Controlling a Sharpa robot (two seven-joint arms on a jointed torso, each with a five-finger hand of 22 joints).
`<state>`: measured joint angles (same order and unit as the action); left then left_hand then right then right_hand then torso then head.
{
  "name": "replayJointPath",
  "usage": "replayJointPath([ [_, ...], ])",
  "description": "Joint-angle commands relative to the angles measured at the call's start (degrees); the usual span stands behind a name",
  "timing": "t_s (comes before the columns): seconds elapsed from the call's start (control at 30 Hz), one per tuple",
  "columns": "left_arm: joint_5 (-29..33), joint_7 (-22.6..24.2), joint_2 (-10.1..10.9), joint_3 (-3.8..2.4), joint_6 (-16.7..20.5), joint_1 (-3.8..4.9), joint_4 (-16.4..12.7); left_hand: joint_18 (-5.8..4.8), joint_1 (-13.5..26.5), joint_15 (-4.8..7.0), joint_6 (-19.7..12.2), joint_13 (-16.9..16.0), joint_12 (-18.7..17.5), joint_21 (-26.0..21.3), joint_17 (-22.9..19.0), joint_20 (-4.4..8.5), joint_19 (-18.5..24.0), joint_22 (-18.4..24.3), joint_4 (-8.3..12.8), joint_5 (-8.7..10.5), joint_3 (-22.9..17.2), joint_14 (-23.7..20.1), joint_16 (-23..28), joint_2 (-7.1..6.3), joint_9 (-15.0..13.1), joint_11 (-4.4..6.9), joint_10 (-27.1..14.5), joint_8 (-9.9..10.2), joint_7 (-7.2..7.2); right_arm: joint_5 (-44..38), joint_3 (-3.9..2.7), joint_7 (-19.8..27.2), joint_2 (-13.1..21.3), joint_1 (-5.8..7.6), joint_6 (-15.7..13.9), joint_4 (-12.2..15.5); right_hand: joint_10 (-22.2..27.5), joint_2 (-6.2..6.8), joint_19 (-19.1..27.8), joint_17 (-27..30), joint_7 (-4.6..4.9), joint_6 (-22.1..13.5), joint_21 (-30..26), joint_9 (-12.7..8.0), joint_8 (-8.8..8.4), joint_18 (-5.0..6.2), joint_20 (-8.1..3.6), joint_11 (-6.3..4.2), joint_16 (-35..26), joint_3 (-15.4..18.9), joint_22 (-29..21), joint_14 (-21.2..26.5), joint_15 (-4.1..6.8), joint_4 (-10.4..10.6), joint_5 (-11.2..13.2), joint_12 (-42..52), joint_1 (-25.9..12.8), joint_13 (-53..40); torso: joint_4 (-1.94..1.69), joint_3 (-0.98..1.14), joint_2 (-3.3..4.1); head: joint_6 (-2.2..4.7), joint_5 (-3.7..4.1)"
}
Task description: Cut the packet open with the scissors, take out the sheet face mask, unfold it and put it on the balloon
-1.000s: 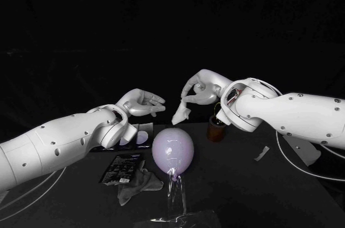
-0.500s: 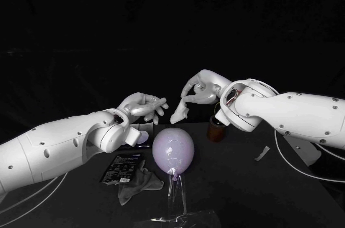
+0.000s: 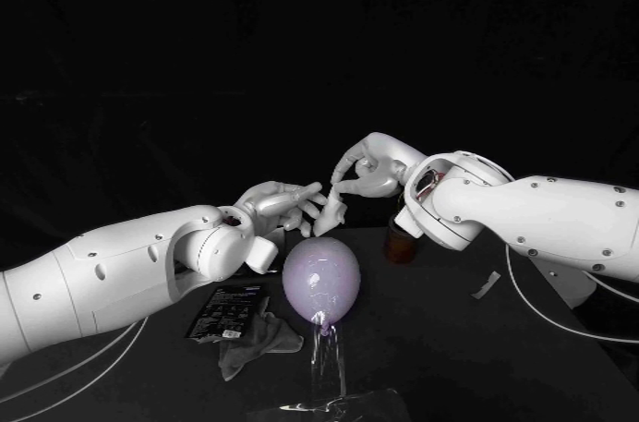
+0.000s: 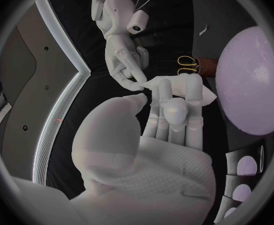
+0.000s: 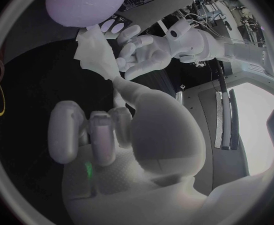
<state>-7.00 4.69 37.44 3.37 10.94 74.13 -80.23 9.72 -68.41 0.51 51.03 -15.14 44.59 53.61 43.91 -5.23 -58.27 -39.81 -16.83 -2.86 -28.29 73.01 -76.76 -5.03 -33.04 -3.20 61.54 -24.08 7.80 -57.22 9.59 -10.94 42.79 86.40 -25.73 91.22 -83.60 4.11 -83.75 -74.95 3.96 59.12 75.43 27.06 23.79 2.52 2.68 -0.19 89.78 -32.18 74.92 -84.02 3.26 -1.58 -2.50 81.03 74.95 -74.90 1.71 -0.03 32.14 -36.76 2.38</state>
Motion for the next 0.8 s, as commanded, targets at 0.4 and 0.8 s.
replayJointPath([
  [0.4,3.91,-4.35,-1.41,0.14,-4.73,-0.01,0.44,0.4,14.49,-0.12,0.01,-0.93,-1.18,-0.82,1.36,-0.16,-1.0,0.51,-0.17,0.05,6.15,0.31,1.09,4.96,-0.52,0.02,1.0,-1.19,-0.49,0.32,-0.02,1.92,0.68,-0.18,-2.96,2.3,-1.84,-0.07,-0.31,-15.05,0.12,0.18,-0.17,0.12,0.28,0.44,-0.09,-0.08,0.22,-0.54,11.15,-5.98,0.48,-0.01,-0.29,0.11,0.41,-8.7,-0.07,-0.08,0.03,-0.06,0.0],
  [0.8,4.87,-5.21,-0.1,0.18,-4.08,-0.02,0.6,-0.38,17.31,0.45,0.99,-2.23,-0.09,2.65,7.13,0.26,-4.18,-3.73,-0.14,0.09,8.91,2.9,-0.89,8.09,-1.31,0.77,2.67,-2.75,-1.22,0.28,-0.03,2.01,-1.64,-0.78,-3.94,-0.28,-1.76,-0.08,-0.31,-15.05,0.18,0.11,-0.19,0.16,0.33,0.44,-0.1,-0.05,0.22,-0.68,11.15,-5.98,0.46,-0.07,-0.29,-0.03,0.5,-8.61,0.0,-0.02,0.05,-0.25,0.0],
])
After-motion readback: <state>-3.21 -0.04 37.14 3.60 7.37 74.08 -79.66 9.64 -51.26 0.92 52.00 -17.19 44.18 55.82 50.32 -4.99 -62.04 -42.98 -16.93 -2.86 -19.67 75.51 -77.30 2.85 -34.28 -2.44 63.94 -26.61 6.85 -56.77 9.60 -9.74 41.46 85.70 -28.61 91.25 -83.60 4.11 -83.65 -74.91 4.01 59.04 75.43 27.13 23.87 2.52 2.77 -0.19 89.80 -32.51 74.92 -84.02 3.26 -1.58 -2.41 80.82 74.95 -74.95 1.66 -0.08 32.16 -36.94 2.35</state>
